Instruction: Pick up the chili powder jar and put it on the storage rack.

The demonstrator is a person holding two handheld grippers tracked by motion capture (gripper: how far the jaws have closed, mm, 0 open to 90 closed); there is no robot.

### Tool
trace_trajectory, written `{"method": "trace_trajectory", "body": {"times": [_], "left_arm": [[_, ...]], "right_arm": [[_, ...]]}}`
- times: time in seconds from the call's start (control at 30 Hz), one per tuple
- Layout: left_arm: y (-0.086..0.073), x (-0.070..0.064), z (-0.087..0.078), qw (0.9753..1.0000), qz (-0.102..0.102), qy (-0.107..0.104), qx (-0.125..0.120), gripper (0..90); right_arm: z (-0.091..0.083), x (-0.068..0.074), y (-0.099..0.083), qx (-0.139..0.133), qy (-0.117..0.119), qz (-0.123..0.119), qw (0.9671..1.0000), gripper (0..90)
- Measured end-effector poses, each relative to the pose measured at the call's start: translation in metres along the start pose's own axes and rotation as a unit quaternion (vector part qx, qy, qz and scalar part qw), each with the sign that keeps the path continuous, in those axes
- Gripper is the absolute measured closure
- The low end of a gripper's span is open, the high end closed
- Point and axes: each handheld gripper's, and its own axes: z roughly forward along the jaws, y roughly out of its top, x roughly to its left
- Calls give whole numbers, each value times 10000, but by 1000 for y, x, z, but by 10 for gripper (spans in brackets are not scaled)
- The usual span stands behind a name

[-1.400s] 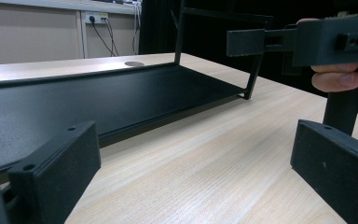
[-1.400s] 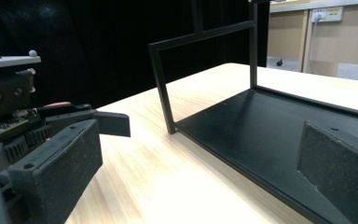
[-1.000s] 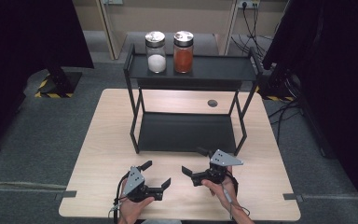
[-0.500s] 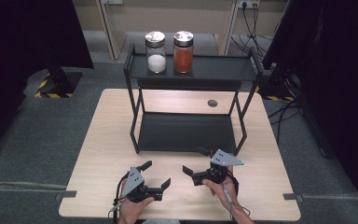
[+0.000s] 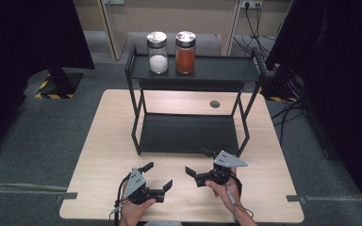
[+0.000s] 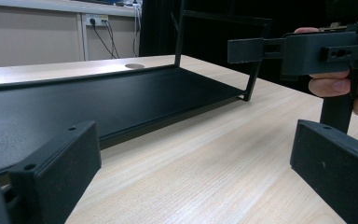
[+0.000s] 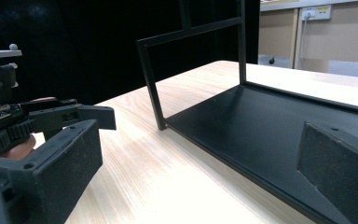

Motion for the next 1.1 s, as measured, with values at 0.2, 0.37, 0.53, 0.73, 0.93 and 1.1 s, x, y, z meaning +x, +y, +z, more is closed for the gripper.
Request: {"method": "trace_trajectory", "body": {"times": [0.2, 0.37, 0.53, 0.73, 0.93, 1.1], "left_arm": [[0, 0, 0, 10000, 13, -1, 0, 9], [0, 0, 0, 10000, 8, 3, -6, 9], [0, 0, 0, 10000, 7, 4, -6, 10], [0, 0, 0, 10000, 7, 7, -7, 10], [0, 0, 0, 10000, 7, 13, -8, 9], [0, 0, 0, 10000, 5, 13, -7, 10]], "right_arm": [[0, 0, 0, 1, -2, 5, 10000, 6], [-1, -1, 0, -22, -10, 5, 10000, 6], [-1, 0, 0, -12, -15, 16, 10000, 6], [0, -1, -1, -6, -25, 14, 10000, 6], [0, -1, -2, -3, -32, 27, 10000, 6], [0, -1, -2, -2, -37, 36, 10000, 6]]}}
